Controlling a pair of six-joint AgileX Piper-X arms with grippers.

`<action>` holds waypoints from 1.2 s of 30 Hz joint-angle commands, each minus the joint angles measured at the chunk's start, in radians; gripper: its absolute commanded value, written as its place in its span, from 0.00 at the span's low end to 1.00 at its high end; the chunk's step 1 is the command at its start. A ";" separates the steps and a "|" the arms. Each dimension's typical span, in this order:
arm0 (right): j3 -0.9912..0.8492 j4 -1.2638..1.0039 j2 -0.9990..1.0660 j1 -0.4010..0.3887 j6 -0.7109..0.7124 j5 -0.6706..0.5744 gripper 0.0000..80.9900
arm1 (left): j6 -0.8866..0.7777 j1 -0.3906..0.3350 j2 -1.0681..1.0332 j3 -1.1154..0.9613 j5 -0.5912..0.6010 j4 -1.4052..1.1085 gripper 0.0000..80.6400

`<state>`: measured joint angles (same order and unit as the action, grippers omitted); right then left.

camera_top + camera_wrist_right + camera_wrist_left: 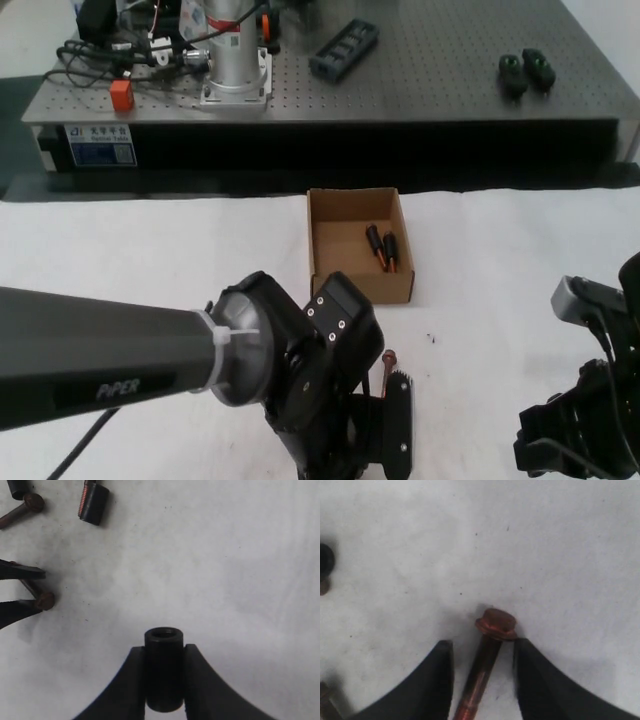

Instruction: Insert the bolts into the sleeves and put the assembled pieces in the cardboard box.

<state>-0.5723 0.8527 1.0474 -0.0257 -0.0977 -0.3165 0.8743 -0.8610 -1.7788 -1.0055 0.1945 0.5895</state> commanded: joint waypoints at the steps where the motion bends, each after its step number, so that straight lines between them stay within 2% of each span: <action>1: 0.002 -0.004 -0.011 0.006 0.007 -0.015 0.04 | 0.010 -0.003 -0.003 -0.011 -0.034 0.002 0.27; 6: 0.002 -0.004 -0.011 0.006 0.007 -0.015 0.04 | 0.010 -0.003 -0.003 -0.011 -0.003 -0.006 0.09; 11: 0.002 -0.006 -0.011 0.006 0.007 -0.015 0.04 | 0.010 -0.003 -0.003 -0.011 -0.008 -0.010 0.07; 13: 0.002 -0.013 -0.011 0.006 0.007 -0.029 0.04 | -0.043 -0.003 -0.003 -0.021 -0.028 -0.023 0.07; 18: 0.002 -0.052 -0.059 0.006 0.007 -0.110 0.04 | -0.348 0.011 0.055 -0.060 -0.063 -0.133 0.01; 23: 0.002 -0.072 -0.154 0.002 0.033 -0.148 0.04 | -0.737 0.096 0.210 -0.044 -0.037 -0.246 0.01; 24: 0.002 -0.083 -0.170 -0.001 0.030 -0.170 0.04 | -0.803 0.117 0.246 -0.028 -0.006 -0.270 0.01; 26: 0.016 -0.135 -0.190 -0.017 0.027 -0.243 0.04 | -0.968 0.166 0.316 0.021 0.130 -0.367 0.01; 30: 0.076 -0.377 -0.188 -0.109 -0.110 -0.356 0.04 | -1.253 0.212 0.422 0.139 0.294 -0.697 0.01; 36: 0.104 -0.847 -0.131 -0.280 -0.314 -0.355 0.04 | -1.511 0.214 0.465 0.220 0.366 -0.998 0.01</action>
<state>-0.4858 0.4802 0.8688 -0.1465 -0.2112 -0.6367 -0.4483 -0.6488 -1.3383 -0.8216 0.4966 -0.2010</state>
